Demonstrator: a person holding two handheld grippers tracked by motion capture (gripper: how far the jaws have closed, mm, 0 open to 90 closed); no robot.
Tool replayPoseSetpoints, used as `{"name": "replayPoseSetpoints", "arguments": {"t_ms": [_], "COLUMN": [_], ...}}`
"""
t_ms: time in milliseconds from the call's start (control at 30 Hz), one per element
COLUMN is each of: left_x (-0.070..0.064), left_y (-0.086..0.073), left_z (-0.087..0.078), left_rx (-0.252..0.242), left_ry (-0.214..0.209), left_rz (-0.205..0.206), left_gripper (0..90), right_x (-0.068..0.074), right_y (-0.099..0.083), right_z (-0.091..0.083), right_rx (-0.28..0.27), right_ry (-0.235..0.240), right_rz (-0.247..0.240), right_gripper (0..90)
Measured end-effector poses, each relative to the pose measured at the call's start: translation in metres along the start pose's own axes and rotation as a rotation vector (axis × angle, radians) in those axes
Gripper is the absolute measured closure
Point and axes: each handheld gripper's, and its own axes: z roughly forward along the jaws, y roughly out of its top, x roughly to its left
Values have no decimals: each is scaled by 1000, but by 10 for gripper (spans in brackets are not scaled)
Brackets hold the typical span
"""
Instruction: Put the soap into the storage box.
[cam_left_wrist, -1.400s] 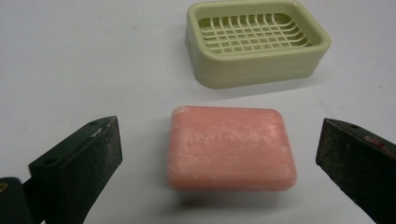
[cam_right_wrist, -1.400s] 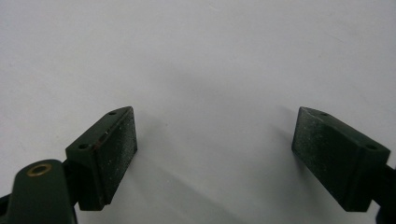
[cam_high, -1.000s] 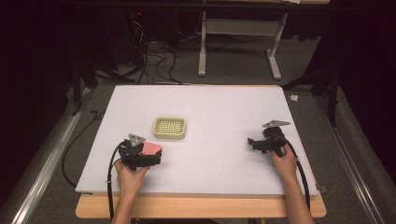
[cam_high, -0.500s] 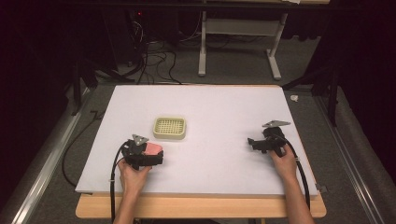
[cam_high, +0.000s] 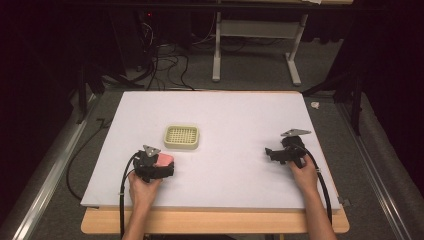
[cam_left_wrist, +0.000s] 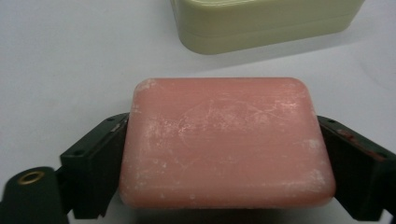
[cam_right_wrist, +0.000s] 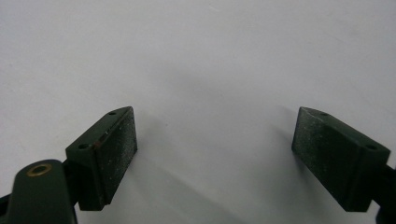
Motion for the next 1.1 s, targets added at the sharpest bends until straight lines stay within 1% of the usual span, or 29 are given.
{"name": "replayPoseSetpoints", "arguments": {"t_ms": [367,400,433,533,567,667,733,800,867,967,1000,1100], "left_x": [2,2,2,3,3,4,4,3,0,-1,-2,-3], "left_y": [0,0,0,0,0,1,1,2,5,8,10,13], "left_z": [-1,-1,-2,-4,-5,-9,-11,-13,-18,-22,-25,-27], "left_rx": [9,10,12,12,4,-12,-11,-8,-12,-23,-30,-33], "left_ry": [-9,-7,4,3,-2,-22,-28,-34,-32,-41,-50,-62], "left_rz": [2,2,2,2,-7,-11,-12,-6,12,15,17,17], "left_gripper": [137,137,137,138,138,138,138,138,138,138,138,138], "right_x": [0,0,0,0,0,0,0,0,0,0,0,0], "right_y": [0,0,0,0,0,0,0,0,0,0,0,0], "right_z": [0,0,0,0,0,0,0,0,0,0,0,0], "right_rx": [0,0,0,0,0,0,0,0,1,0,1,0], "right_ry": [0,1,0,0,0,1,0,1,0,0,0,0], "right_rz": [0,0,0,0,0,0,0,0,0,0,0,0], "right_gripper": [146,146,145,145,145,146,146,146,145,146,145,145]}}
